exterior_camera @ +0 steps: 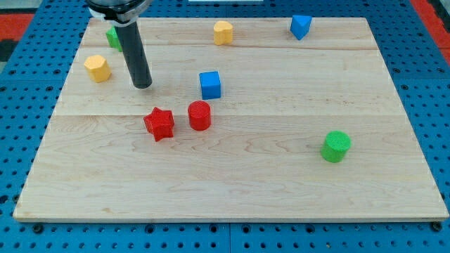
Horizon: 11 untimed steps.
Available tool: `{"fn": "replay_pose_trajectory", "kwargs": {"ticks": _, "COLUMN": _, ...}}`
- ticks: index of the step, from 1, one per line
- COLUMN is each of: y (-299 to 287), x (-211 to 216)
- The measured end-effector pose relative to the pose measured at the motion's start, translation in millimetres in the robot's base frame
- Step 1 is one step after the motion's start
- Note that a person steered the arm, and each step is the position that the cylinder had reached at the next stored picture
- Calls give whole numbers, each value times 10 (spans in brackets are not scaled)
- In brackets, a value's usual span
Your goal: Push the green circle towards the center right side of the board
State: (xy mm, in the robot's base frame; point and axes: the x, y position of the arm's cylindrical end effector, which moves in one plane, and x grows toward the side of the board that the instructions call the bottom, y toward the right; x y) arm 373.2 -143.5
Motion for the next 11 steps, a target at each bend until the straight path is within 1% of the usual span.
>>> {"fn": "replay_pose_trajectory", "kwargs": {"ticks": 1, "y": 576, "x": -537}}
{"fn": "replay_pose_trajectory", "kwargs": {"ticks": 2, "y": 1630, "x": -828}}
{"fn": "replay_pose_trajectory", "kwargs": {"ticks": 3, "y": 2757, "x": -260}}
{"fn": "replay_pose_trajectory", "kwargs": {"ticks": 4, "y": 3635, "x": 422}}
{"fn": "replay_pose_trajectory", "kwargs": {"ticks": 5, "y": 4174, "x": 1070}}
{"fn": "replay_pose_trajectory", "kwargs": {"ticks": 6, "y": 3983, "x": 1756}}
{"fn": "replay_pose_trajectory", "kwargs": {"ticks": 7, "y": 3234, "x": 1700}}
{"fn": "replay_pose_trajectory", "kwargs": {"ticks": 8, "y": 3047, "x": 1252}}
{"fn": "replay_pose_trajectory", "kwargs": {"ticks": 9, "y": 2999, "x": 1035}}
{"fn": "replay_pose_trajectory", "kwargs": {"ticks": 10, "y": 2299, "x": 1335}}
{"fn": "replay_pose_trajectory", "kwargs": {"ticks": 11, "y": 2194, "x": 932}}
